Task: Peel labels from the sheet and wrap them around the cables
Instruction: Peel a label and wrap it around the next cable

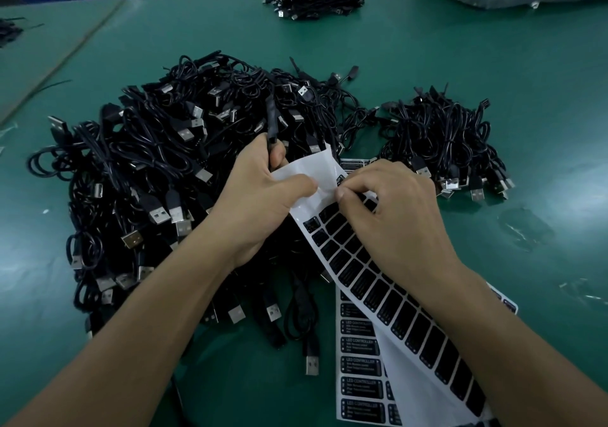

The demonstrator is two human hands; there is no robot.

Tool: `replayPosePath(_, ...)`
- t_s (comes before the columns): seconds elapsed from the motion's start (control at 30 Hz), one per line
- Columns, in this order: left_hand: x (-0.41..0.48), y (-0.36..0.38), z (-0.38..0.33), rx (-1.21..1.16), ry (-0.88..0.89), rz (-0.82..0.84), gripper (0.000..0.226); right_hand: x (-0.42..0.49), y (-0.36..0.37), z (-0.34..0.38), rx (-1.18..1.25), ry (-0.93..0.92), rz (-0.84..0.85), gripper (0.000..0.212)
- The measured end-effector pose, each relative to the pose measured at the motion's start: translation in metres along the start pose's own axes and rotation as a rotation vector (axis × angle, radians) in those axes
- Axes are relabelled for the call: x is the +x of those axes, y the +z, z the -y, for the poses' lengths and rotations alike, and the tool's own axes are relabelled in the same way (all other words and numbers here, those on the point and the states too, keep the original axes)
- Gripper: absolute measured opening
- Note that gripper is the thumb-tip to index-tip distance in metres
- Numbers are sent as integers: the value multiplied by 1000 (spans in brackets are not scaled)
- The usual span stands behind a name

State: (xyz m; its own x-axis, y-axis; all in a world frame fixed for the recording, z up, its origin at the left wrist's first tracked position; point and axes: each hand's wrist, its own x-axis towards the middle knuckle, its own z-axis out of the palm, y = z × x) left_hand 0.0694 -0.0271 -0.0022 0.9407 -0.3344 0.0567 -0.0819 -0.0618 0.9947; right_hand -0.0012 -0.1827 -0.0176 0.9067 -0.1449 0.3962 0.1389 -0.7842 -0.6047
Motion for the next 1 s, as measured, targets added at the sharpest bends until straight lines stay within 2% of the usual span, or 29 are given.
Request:
replayPosePath(0.1,1,0,1,6,0,-4,50,3,-3,-3,38,36,-9,25)
replayPosePath(0.2,2,-3,2,-6,-23,-4,50,7,-9,-9,106,130,-80,22)
replayPosePath(0.37,4,-6,2,-50,-48,-9,51,18,-24,-20,444,379,-210,16)
replayPosePath(0.43,3,-7,1,-54,-52,-5,53,18,-28,-19,637,407,-130,16)
replayPosePath(0.5,2,-6,1,-24,-44,-23,54,17,-29,-16,726,398,35,18)
replayPosePath(0.6,3,-4,1,-22,-15,-62,52,16,-27,-15,668,378,204,15)
replayPosePath(0.77,2,-4,1,-3,-19,-88,54,16,-32,-18,637,383,335,8)
replayPosePath(0.87,3,-4,2,-32,-10,-108,54,17,-35,-16,754,477,303,12)
replayPosePath(0.97,1,-1,0,-101,-19,-106,50,18,-33,-18,793,562,151,19)
replayPosePath(1.0,1,0,-1,-131,-24,-102,47,17,-31,-20,713,555,78,20)
